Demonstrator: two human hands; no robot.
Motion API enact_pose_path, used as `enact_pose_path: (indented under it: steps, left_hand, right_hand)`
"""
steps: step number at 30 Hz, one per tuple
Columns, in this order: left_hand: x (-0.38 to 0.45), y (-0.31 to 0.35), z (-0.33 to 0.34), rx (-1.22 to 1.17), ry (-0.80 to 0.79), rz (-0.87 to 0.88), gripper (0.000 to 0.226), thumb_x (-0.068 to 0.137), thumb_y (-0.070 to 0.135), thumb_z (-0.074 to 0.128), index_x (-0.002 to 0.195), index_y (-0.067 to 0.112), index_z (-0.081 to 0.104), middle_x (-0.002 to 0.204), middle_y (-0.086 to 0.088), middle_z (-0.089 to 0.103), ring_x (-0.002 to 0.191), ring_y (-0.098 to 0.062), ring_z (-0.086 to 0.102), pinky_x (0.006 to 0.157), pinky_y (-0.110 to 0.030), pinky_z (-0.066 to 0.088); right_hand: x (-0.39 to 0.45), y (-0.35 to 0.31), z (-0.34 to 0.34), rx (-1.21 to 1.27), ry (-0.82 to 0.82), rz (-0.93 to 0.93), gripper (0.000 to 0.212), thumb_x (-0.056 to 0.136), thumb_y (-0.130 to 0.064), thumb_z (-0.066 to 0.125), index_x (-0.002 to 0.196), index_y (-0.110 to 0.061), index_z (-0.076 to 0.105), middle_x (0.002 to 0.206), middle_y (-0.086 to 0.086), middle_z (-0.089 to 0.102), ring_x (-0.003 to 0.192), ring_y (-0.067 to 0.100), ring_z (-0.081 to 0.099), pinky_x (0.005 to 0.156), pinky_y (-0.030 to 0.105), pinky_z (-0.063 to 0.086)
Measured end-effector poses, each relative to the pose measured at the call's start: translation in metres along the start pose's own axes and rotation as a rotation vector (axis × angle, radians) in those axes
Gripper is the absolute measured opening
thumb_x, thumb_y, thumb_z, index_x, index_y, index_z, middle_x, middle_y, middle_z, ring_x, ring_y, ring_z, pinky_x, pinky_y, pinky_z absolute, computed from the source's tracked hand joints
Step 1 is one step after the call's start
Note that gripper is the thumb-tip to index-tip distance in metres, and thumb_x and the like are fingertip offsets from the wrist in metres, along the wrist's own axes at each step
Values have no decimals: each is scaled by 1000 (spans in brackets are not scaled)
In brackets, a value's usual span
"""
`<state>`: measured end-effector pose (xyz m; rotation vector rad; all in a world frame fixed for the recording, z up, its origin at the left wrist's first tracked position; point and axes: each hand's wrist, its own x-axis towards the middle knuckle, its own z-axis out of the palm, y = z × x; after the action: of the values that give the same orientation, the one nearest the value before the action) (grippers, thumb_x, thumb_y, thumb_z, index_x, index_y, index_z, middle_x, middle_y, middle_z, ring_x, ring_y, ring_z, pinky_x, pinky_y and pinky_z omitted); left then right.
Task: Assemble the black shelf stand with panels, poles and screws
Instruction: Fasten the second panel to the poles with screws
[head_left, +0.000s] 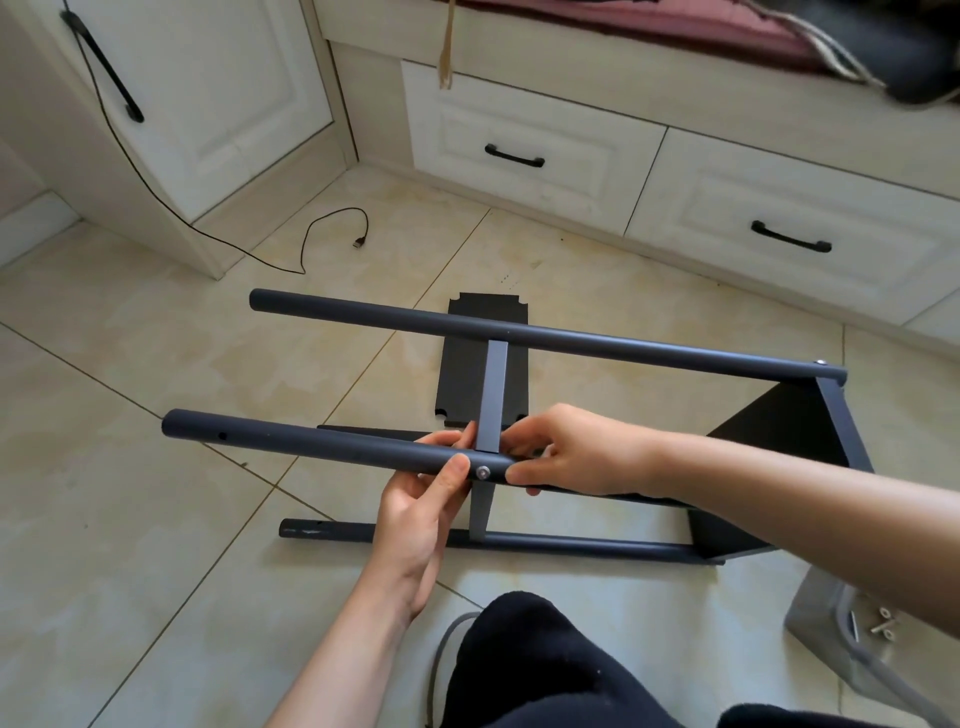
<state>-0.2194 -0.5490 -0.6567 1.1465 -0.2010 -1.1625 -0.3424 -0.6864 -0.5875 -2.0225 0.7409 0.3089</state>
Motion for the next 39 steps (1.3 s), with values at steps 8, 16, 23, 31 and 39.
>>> enact_pose_path:
  steps: [8,16,23,31,39]
  left_hand:
    - [5,30,28,114,-90,70,36,80,22,66,113,9,58,121,-1,73,119,-19,66,104,-35,47]
    - [0,71,82,327,-211,175,15,92,18,65,106,15,63,113,3,75,107,-12,70,79,-21,57]
    - [-12,96,141,518,-284,267,17,94,18,70,108,11,64,103,-5,76,98,-12,73,79,-18,56]
    - [-32,101,205,837,-355,368,28,93,30,70,117,17,63,105,6,72,93,-2,68,66,-3,49]
    - [-46,69,258,1075,-428,493,26,91,35,73,108,16,64,96,5,71,94,-10,69,84,-26,56]
  right_hand:
    - [-20,-8,-28,38,90,-4,16,96,-24,60,82,-25,66,73,-8,64,61,0,52,61,13,42]
    - [-60,-17,-66,75,219,-16,12,96,-20,60,97,-19,72,88,7,70,78,9,58,83,37,50]
    - [-105,-12,-85,80,402,-17,22,98,-20,57,112,-7,69,108,18,69,102,33,64,98,53,47]
    - [-156,6,-92,319,584,57,32,98,-14,58,130,-13,59,122,0,68,104,8,65,74,13,48]
    - [-202,36,-82,486,787,128,29,93,-13,64,123,-13,64,116,-2,70,106,9,65,88,23,51]
